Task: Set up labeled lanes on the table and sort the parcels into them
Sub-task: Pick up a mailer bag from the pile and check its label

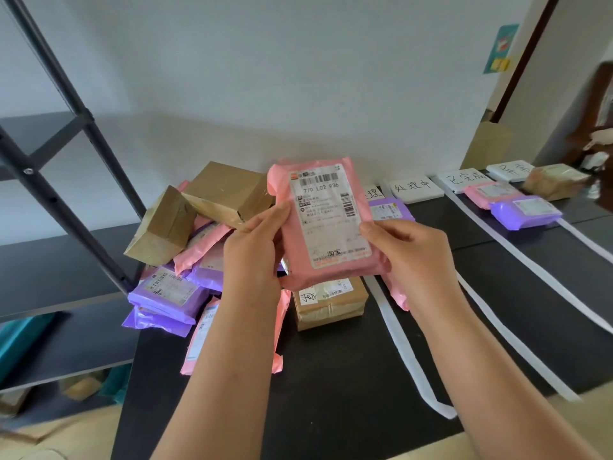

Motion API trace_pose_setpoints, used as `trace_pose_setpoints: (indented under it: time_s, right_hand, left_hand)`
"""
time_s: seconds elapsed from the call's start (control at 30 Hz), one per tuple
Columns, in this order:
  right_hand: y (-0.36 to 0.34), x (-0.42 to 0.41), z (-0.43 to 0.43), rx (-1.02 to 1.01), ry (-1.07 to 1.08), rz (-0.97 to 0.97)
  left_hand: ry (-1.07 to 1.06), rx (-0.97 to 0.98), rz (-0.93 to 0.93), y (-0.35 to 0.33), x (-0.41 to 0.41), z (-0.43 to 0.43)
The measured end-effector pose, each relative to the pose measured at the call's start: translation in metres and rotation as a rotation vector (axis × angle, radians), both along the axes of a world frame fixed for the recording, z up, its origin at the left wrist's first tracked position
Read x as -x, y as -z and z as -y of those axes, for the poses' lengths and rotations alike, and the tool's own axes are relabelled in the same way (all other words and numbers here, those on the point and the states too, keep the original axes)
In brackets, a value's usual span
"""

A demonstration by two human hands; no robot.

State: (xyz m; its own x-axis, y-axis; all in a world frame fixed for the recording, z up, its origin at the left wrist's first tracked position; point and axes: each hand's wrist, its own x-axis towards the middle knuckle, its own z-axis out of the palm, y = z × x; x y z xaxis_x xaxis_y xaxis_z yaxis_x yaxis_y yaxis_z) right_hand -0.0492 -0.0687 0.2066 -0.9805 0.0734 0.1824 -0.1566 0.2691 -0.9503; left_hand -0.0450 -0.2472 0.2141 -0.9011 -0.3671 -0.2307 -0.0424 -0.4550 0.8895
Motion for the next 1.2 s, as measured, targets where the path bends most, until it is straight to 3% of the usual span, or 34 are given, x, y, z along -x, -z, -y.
trace_pose_setpoints:
  time_s: [0.13, 0.3, 0.57, 0.8, 1.0, 1.2]
  right_hand:
    - [-0.006, 0.001, -0.006, 0.080, 0.113, 0.025]
    - [-0.008, 0.000, -0.008, 0.183, 0.189, 0.135]
    - [-0.006, -0.006, -0.002, 0.220, 0.202, 0.173]
    - [0.008, -0.015, 0.001, 0.123, 0.211, 0.101]
    - [0.040, -0.030, -0.012, 0.037, 0.219, 0.188]
    - [0.059, -0.048, -0.054, -0.100, 0.439, 0.214]
  left_hand:
    - [0.144, 0.091, -0.079, 0.002, 0.000, -0.003]
    - [0.222, 0.251, -0.004, 0.006, -0.004, -0.007]
    - [0.180, 0.241, 0.032, 0.005, -0.007, 0.000]
    - [0.212, 0.272, 0.068, 0.020, -0.007, 0.001]
    - [0.299, 0.332, 0.099, 0.055, 0.000, -0.009]
    - [0.411, 0.416, 0.101, 0.070, -0.001, -0.050]
